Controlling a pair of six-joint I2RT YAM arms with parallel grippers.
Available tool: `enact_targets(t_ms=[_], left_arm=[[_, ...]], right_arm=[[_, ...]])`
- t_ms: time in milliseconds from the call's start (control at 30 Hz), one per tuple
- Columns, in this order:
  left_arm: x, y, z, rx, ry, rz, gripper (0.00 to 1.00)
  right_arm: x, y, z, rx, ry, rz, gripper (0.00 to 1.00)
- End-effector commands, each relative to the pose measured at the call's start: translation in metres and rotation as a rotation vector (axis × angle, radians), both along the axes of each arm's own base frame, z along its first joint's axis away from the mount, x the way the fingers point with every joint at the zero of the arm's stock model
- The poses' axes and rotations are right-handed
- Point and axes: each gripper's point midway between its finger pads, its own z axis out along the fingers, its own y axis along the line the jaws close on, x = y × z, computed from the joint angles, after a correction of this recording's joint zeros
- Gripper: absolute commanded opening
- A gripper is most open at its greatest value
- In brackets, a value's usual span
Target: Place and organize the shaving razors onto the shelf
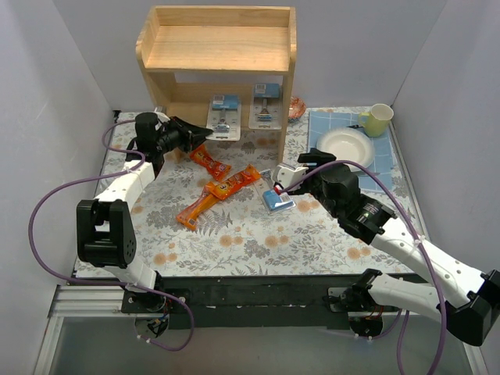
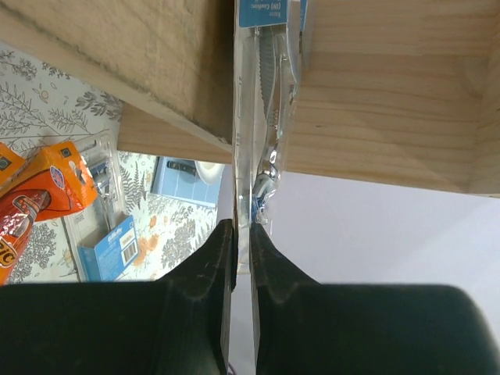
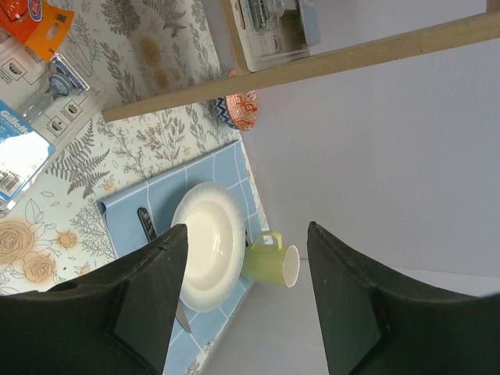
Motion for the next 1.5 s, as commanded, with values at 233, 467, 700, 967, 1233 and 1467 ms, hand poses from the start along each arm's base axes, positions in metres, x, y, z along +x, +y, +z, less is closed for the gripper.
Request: enact_targets(t_ms=[233,467,700,967,1233,1467], left_arm=[[0.002,0.019,-0.013,-0.015,0.132,0.109,0.13],[0.001,0.028,-0.013,-0.024,0.174,0.15,0.4],[-0.004,0.024,0.009,-0.047,0.083,0.114,0.65],[-0.039,0.069,0.001,0.118,0.166,0.233,0.74],[-0.08,0.136,-0.048,0.273,0.283,0.431,0.0],[-0.093,0.165,-0.045,0.331,0.226,0.505,0.0]], right_arm=[[0.007,0.011,0.016,0.072,-0.033,0.012,0.7],[0.008,0.013,0.017,0.077,-0.032,0.013,0.7],[0.009,0.017,0.021,0.083,-0.035,0.023,0.7],[-0.005,0.082,0.044,0.237,0.129,0.217,0.54],[-0.028,0.202,0.026,0.35,0.67,0.517,0.01],[-0.006,0.243,-0.006,0.347,0.805,0.501,0.01]])
